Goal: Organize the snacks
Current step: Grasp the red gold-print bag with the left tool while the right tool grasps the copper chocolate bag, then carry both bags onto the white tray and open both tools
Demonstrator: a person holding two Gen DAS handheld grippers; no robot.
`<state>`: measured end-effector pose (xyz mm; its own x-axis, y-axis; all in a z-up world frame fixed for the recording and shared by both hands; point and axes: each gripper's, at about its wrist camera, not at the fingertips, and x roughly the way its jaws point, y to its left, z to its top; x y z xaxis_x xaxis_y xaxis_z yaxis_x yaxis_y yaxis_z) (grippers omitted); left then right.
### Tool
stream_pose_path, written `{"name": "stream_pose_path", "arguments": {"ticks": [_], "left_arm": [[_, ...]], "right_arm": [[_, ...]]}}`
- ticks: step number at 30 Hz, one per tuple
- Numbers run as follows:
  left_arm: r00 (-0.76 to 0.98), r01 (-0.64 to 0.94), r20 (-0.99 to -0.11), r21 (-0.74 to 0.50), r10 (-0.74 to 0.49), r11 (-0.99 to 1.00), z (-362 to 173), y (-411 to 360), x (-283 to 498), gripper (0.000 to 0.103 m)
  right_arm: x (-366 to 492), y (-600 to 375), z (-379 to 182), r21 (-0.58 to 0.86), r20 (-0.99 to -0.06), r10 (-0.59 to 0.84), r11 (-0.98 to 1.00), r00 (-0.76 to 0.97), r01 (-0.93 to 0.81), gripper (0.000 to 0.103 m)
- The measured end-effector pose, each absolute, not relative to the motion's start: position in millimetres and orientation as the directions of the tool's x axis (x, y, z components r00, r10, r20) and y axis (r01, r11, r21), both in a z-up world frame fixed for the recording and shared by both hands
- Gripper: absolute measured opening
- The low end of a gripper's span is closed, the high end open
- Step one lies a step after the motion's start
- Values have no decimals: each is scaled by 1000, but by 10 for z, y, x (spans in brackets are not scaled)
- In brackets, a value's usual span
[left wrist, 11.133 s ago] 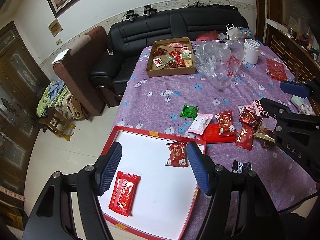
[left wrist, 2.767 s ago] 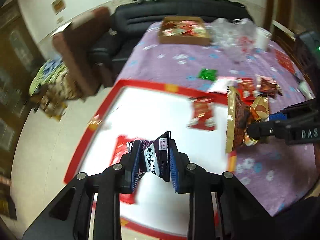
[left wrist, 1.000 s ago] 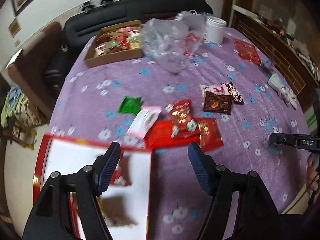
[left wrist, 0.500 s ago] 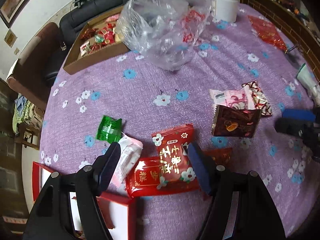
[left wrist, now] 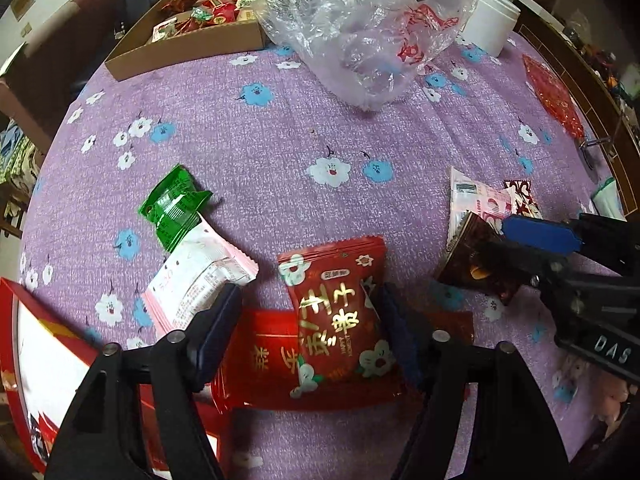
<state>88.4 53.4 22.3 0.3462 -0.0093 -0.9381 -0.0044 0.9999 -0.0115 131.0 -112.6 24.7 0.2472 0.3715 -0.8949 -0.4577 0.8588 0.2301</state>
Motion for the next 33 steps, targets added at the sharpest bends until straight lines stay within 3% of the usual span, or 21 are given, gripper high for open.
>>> {"name": "stream_pose_path", "arguments": {"ticks": [2, 8, 15, 26, 30, 33], "left_arm": [[323, 17, -945, -38, -42, 999, 165, 507, 902, 43], [329, 104, -942, -27, -60, 994, 172, 356, 862, 33], [300, 230, -947, -45, -114, 972, 166, 82, 494, 32], [200, 264, -937, -231, -288, 936, 128, -119, -281, 32], [210, 262, -937, -220, -278, 940, 132, -117, -281, 34], [214, 284, -943, -188, -253, 940, 134, -205, -363, 35]], "right_arm": [[1243, -1120, 174, 211, -916, 341, 857, 211, -470, 29], [1058, -1429, 73, 316, -897, 402, 874, 184, -369, 25], [694, -1845, 77, 335, -900, 399, 891, 176, -307, 24], [-19, -2307, 95, 332, -916, 369, 918, 160, -215, 25], [-90, -2138, 128, 256, -940, 300, 935, 161, -247, 37], [-133, -1903, 144, 131, -960, 200, 938, 195, -320, 39]]}}
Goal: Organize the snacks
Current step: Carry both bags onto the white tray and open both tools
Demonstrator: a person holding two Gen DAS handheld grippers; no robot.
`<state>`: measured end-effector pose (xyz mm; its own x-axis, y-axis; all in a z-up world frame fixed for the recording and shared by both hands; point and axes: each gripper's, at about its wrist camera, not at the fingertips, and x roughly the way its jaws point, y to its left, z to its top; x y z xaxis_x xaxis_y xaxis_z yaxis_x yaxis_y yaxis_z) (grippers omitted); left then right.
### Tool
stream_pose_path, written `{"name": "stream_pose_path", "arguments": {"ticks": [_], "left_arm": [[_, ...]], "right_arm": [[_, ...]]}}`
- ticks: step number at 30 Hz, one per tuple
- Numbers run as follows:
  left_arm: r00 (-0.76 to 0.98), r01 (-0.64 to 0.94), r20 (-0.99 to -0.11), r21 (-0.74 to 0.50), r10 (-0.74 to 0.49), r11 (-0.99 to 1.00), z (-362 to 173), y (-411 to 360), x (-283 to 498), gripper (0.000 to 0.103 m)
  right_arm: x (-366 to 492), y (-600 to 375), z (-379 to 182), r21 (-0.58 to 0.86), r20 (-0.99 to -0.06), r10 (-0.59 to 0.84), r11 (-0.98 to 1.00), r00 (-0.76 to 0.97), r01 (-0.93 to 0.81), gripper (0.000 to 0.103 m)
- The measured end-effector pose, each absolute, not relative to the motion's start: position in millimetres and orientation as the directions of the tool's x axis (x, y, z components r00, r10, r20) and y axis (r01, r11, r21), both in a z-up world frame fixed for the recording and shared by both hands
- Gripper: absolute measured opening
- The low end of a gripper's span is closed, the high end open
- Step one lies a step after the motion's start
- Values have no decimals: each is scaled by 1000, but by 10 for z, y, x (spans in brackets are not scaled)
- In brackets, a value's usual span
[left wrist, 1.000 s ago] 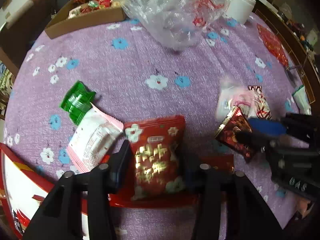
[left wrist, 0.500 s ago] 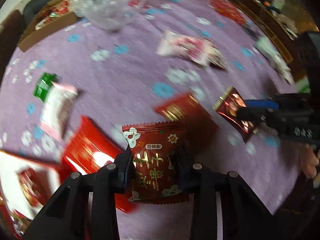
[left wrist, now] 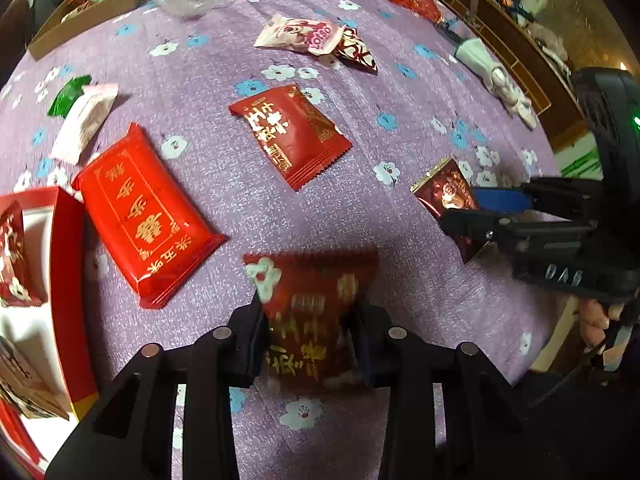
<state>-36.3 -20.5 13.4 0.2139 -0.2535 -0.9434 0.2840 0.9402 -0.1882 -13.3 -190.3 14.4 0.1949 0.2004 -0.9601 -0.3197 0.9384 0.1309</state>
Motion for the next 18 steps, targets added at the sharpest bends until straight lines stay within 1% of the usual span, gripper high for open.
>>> {"name": "stream_pose_path", "arguments": {"ticks": [1, 2, 4, 8, 11, 16, 18], "left_arm": [[218, 296, -946, -170, -240, 940, 124, -234, -376, 35], [224, 306, -948, -152, -227, 940, 121, -242, -389, 35], [231, 305, -945, -154, -230, 940, 117, -227, -383, 35], [236, 262, -929, -220, -283, 940, 149, -63, -342, 30], [265, 255, -909, -255, -321, 933, 259, 110, -380, 29], [330, 292, -823, -377, -463, 879, 561, 280, -465, 28], [356, 301, -791, -407, -498, 862, 674, 370, -512, 28]], "right_arm": [[-158, -1848, 136, 96, -963, 174, 935, 207, -340, 36], [-196, -1791, 139, 46, -962, 139, 931, 234, -363, 36], [-222, -1763, 122, 38, -959, 133, 935, 250, -353, 35], [-223, -1816, 127, 81, -957, 160, 949, 243, -305, 30], [-249, -1884, 193, 125, -948, 202, 948, 247, -294, 28], [-251, -1894, 399, 212, -917, 289, 936, 274, -280, 28], [-238, -1884, 465, 250, -903, 327, 927, 279, -279, 28]]}}
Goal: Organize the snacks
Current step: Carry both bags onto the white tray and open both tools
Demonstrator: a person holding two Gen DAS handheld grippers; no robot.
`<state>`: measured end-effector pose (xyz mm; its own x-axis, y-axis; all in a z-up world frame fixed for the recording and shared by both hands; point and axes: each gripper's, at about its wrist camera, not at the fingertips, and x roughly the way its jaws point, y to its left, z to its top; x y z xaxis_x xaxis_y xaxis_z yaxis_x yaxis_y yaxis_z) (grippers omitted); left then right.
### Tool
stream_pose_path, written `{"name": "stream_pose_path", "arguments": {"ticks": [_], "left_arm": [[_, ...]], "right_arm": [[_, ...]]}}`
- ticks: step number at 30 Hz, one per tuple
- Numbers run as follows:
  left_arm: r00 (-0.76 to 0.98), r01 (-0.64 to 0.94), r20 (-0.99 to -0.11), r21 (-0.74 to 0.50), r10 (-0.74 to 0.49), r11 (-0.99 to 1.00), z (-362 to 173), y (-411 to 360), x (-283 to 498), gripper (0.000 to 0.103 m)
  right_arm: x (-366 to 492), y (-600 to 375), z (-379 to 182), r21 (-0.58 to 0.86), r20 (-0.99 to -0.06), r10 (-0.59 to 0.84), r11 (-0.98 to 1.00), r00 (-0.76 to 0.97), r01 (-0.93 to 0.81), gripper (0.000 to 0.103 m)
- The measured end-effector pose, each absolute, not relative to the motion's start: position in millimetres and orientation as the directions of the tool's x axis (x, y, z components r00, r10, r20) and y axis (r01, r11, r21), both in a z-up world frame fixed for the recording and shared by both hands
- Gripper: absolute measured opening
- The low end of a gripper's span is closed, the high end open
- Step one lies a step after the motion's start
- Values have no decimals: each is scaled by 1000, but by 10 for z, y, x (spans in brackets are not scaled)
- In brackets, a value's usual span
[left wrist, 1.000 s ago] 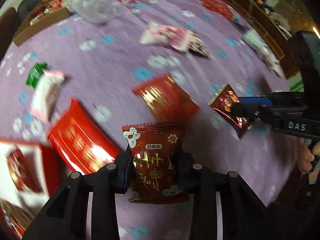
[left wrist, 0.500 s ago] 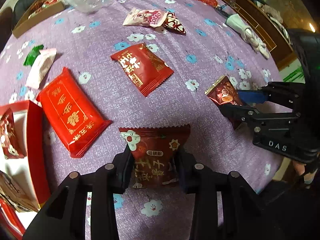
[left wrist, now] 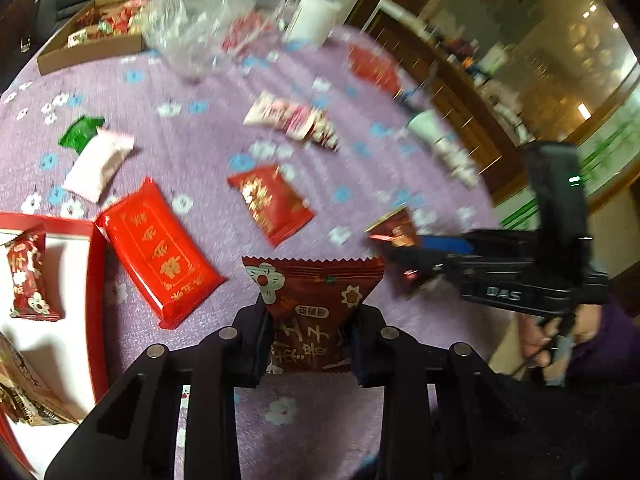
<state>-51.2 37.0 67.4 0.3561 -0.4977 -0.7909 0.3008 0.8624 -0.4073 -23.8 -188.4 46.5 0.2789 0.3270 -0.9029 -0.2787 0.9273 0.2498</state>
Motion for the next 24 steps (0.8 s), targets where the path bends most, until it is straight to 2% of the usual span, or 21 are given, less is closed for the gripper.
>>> {"name": "stream_pose_path", "arguments": {"ticks": [5, 11, 17, 24], "left_arm": [[418, 278, -760, -415, -498, 866, 893, 581, -639, 29], [470, 145, -826, -275, -311, 950, 915, 912, -913, 29], [512, 27, -845, -166, -156, 986, 933, 1350, -1232, 29], [507, -93, -861, -96, -36, 991, 899, 1744, -1403, 29]], "right_arm": [[-236, -1838, 569, 302, -875, 384, 909, 295, -288, 28], [-224, -1475, 598, 291, -879, 398, 884, 263, -366, 28], [-233, -867, 599, 258, -888, 405, 832, 217, -492, 28], [-335, 113, 710, 246, -873, 459, 705, 163, -665, 27]]}}
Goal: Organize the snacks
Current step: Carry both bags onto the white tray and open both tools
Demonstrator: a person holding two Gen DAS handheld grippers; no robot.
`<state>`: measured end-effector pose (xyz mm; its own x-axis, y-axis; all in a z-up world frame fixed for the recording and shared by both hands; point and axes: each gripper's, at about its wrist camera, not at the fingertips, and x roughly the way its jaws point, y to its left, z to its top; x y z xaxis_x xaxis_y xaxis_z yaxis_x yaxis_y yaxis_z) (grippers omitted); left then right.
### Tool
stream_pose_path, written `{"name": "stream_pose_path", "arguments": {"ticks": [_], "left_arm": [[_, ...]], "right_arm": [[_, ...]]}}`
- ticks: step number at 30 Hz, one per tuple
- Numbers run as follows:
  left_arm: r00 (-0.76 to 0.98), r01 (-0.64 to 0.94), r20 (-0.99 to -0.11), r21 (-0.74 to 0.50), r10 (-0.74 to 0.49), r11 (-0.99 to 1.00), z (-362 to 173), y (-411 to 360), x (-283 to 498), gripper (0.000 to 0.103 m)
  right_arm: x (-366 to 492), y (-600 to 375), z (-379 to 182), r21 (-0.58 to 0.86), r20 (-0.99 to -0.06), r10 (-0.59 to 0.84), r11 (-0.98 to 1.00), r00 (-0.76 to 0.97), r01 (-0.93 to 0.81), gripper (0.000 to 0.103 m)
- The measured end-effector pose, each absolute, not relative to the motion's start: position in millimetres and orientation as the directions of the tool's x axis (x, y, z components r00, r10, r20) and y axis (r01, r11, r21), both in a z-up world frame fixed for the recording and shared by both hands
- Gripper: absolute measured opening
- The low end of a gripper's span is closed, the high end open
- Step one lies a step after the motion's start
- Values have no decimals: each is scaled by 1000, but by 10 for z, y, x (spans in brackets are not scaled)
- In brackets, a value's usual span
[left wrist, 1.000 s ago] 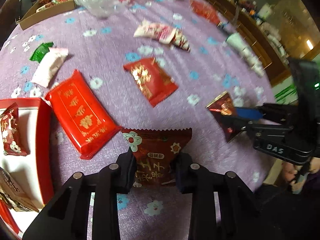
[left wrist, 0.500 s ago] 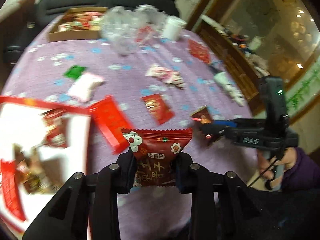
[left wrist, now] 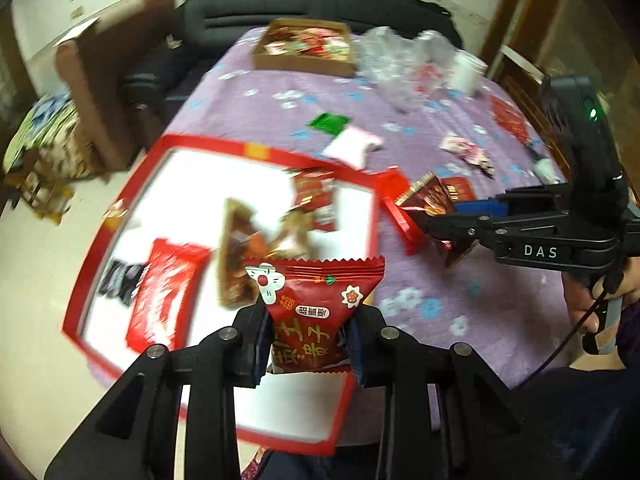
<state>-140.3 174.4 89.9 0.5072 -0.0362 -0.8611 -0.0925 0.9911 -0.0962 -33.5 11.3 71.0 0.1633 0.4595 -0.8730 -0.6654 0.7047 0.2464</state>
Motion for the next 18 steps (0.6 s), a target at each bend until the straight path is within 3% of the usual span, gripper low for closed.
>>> {"name": "stream_pose_path", "arguments": {"ticks": [16, 18], "left_arm": [[502, -258, -861, -60, 81, 964, 776, 2323, -1410, 30], [495, -280, -862, -40, 108, 959, 788, 2348, -1359, 35]], "right_arm": [[-539, 1296, 752, 227, -850, 514, 560, 119, -797, 30], [-495, 1292, 778, 240, -843, 524, 568, 122, -787, 32]]}}
